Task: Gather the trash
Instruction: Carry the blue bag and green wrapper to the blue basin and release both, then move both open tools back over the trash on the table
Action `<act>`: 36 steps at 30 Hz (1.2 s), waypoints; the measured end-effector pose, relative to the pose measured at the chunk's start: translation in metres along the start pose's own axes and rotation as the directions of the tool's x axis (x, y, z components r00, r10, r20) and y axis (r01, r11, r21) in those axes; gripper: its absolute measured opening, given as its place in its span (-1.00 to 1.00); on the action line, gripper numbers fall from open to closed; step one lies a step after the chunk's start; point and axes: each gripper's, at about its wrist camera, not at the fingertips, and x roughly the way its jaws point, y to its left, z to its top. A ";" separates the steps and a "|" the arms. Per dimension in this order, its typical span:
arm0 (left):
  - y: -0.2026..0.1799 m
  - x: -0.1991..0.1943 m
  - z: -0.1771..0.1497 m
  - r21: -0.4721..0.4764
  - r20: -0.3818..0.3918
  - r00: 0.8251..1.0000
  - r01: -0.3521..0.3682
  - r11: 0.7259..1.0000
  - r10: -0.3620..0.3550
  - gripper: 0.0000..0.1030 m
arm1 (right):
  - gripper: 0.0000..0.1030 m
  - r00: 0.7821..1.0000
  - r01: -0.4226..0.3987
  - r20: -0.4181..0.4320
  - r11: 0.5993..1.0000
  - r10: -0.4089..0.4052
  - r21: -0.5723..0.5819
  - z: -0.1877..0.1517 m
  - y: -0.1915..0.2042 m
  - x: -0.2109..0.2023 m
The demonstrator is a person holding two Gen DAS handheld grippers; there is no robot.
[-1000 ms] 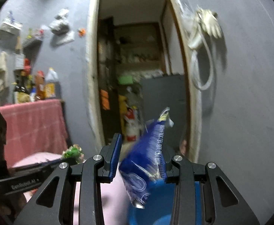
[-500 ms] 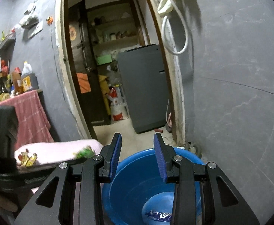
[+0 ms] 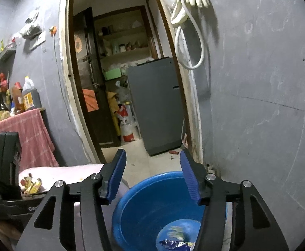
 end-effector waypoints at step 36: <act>0.116 -0.247 -0.027 -0.046 0.447 0.767 -0.494 0.868 0.460 0.95 | 1.00 0.906 -0.378 0.115 0.900 0.408 -0.216 0.016 0.193 -0.043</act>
